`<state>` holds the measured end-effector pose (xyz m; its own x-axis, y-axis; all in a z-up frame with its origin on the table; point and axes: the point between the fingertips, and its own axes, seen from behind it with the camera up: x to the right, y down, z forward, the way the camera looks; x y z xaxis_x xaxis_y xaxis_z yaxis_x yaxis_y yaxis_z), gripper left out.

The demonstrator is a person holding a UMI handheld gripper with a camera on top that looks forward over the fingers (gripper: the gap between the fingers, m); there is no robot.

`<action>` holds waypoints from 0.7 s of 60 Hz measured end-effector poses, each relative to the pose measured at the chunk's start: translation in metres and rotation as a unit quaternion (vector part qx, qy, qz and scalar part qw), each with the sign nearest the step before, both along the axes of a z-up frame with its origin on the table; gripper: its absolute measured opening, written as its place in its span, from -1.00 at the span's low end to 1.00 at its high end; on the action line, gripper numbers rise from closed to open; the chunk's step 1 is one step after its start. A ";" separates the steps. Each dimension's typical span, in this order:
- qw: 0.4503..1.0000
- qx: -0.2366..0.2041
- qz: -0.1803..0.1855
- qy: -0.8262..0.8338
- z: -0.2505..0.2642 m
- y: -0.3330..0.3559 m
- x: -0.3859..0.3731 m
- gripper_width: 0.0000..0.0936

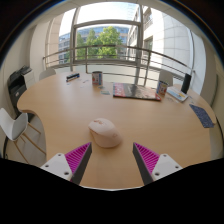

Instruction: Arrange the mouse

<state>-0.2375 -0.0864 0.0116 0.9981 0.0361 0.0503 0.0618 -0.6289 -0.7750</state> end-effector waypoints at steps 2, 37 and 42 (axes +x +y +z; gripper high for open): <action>1.000 0.002 0.003 -0.003 -0.003 0.013 -0.005 0.81; 1.000 0.009 0.010 0.020 -0.027 0.113 -0.019 0.06; 1.000 0.003 0.009 0.018 -0.027 0.113 -0.018 -0.10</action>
